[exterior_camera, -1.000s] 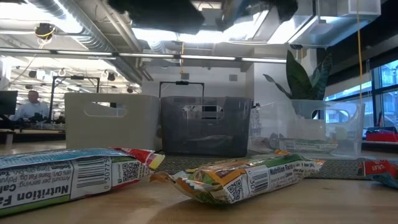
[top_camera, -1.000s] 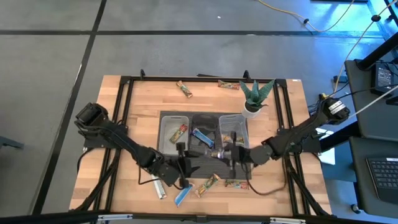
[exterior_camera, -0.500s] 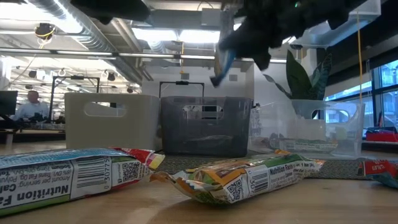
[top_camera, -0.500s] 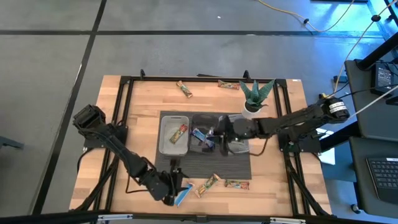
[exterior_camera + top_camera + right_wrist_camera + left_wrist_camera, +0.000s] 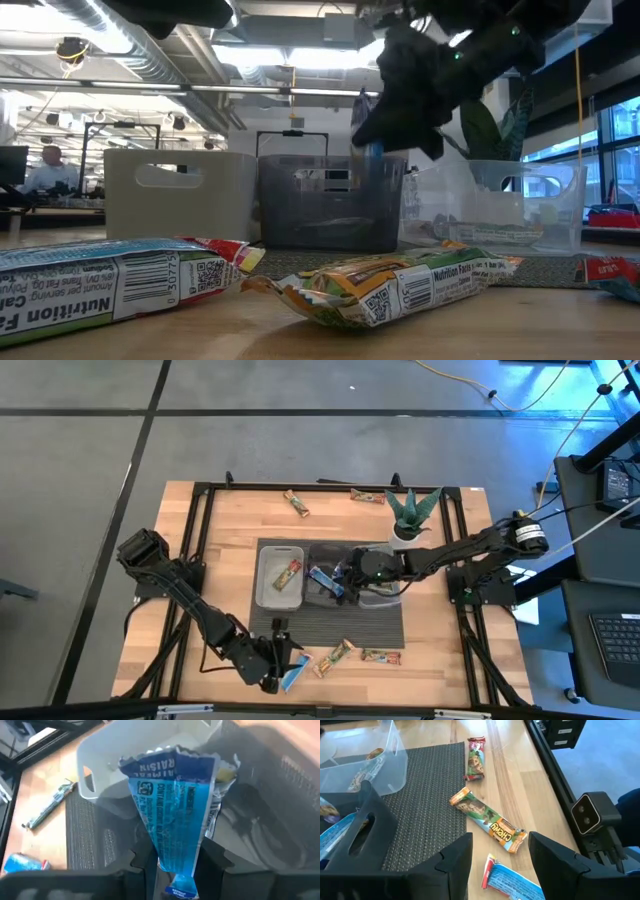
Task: Pick and place Granola Bars by type
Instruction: Put the blue granola bar into the black bin
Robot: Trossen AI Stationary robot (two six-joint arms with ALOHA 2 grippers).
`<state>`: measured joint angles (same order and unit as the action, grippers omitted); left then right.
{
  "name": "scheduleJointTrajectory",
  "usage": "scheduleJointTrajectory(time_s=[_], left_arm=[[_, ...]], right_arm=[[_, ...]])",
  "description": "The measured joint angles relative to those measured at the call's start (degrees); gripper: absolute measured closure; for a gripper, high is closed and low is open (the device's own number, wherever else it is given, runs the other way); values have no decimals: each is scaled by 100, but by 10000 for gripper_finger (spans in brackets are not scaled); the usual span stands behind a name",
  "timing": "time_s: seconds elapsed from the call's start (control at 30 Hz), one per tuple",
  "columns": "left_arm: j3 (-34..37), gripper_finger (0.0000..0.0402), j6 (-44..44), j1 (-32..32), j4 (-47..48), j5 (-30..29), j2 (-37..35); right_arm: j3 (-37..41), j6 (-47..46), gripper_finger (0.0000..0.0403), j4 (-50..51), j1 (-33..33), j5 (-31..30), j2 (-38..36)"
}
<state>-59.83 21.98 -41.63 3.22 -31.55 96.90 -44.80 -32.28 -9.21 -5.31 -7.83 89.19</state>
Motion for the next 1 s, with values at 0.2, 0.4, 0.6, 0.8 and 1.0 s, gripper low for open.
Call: scheduleJointTrajectory(time_s=[0.2, 0.4, 0.6, 0.8, 1.0], left_arm=[[0, 215, 71, -2, 1, 71, 0], [0, 215, 147, -2, 2, 305, 0], [0, 215, 509, -2, 25, 315, 0], [0, 215, 730, -2, 670, 317, 2], [0, 215, 730, 0, 1393, 584, 2]], right_arm=[[0, -69, 298, -13, 88, -1, 289], [0, -52, 298, -41, 91, -2, 334], [0, -43, 298, -38, 91, -2, 334], [0, 154, 286, -31, 91, -3, 334], [0, 141, 236, -9, 91, -3, 334]])
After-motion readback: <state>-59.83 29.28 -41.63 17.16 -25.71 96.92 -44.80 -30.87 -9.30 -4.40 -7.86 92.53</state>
